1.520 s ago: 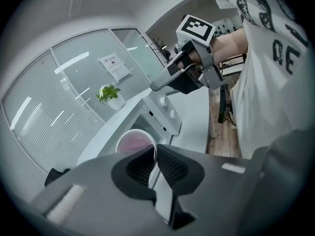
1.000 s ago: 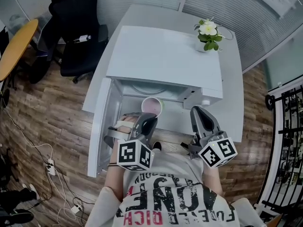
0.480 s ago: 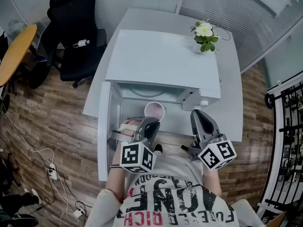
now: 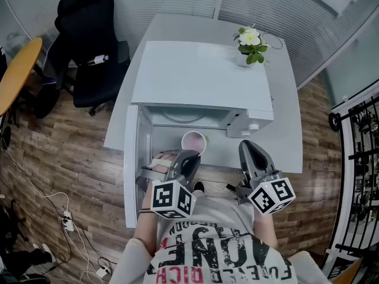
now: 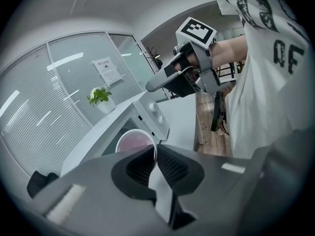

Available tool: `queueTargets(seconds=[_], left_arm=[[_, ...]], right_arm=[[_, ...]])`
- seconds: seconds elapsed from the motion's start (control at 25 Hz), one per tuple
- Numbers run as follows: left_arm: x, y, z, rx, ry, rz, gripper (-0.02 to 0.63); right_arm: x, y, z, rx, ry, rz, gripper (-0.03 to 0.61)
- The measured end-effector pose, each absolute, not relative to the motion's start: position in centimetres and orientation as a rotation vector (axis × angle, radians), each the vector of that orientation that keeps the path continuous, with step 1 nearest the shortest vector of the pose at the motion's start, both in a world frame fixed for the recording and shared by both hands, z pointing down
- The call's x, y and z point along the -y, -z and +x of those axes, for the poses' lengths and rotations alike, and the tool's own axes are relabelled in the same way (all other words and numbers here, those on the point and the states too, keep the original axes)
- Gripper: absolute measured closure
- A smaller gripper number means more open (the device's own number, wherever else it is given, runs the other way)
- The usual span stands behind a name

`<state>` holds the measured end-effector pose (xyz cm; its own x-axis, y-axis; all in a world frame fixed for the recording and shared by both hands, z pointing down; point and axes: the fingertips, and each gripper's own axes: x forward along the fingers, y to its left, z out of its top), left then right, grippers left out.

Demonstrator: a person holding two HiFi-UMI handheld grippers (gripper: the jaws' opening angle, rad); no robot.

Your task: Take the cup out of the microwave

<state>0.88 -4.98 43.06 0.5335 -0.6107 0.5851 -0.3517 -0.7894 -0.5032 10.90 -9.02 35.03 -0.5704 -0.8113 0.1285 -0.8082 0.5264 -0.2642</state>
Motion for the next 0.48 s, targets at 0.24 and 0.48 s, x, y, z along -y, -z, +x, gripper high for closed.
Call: queueTargets(seconds=[0.24,0.48], left_arm=[[4.1,-42.3,0.0,-0.828,1.057,-2.518,0.583],[3.3,-41.8,-1.7,-0.883,0.993,-2.585,0.583]], right_arm=[[7.9,-35.1,9.8,-2.719,0.472,-1.46,0.557],[6.6,-35.4,8.3,-2.706,0.477,-1.463,0.557]])
